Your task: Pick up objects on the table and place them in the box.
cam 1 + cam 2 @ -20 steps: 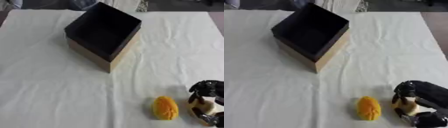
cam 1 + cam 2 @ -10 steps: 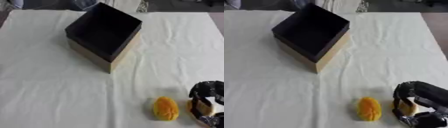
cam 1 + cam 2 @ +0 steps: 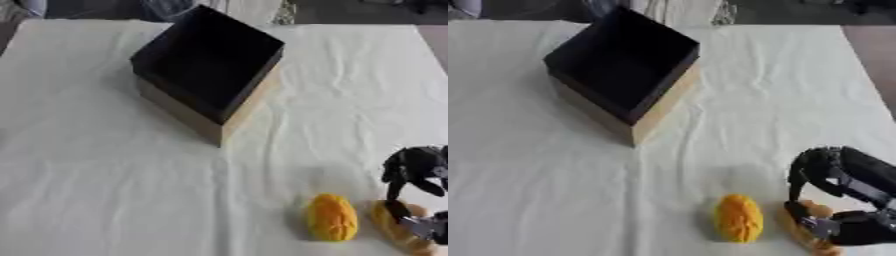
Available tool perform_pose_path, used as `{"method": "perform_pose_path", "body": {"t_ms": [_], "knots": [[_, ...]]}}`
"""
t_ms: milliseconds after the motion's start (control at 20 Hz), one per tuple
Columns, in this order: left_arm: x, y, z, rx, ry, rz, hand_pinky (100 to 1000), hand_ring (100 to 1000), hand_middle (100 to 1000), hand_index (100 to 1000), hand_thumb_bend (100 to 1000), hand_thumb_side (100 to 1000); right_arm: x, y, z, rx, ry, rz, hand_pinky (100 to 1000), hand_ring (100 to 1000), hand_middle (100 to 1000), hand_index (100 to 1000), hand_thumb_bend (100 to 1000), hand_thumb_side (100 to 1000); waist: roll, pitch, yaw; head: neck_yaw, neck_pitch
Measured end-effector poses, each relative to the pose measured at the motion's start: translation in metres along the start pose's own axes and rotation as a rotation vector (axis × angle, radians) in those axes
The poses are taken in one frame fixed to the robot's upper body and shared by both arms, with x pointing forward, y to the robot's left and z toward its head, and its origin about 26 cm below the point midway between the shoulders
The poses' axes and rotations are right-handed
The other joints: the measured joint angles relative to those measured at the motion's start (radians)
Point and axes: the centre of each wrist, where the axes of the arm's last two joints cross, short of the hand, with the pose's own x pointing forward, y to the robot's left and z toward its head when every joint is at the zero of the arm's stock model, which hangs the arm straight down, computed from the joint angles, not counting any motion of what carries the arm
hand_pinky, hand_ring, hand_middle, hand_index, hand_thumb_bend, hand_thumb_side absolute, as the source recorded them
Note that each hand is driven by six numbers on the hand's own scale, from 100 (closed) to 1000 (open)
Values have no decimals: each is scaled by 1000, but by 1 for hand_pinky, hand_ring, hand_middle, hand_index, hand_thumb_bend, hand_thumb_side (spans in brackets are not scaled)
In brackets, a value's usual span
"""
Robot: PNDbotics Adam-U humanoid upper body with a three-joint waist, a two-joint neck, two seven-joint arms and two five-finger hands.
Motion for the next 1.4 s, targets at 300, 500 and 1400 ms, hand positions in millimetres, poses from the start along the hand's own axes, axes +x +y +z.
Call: {"method": "perform_pose_path", "body": {"t_ms": [300,500,1400], "knots": [[0,0,0,-1,0,-2,844,800,776,900,320,540,-3,-9,8,-113,-42,17,773,763,407,629,100,178,0,-2,-10,0,1],[-1,2,1,-7,1,-11,844,801,777,901,321,537,-5,-14,17,-159,-62,58,796,819,520,786,283,175,0,-3,-19,-1,9],[-3,9,6,5,10,-53,844,802,777,901,320,539,-7,-15,40,71,-46,375,906,949,726,906,435,352,19,-3,-58,-30,35]]}}
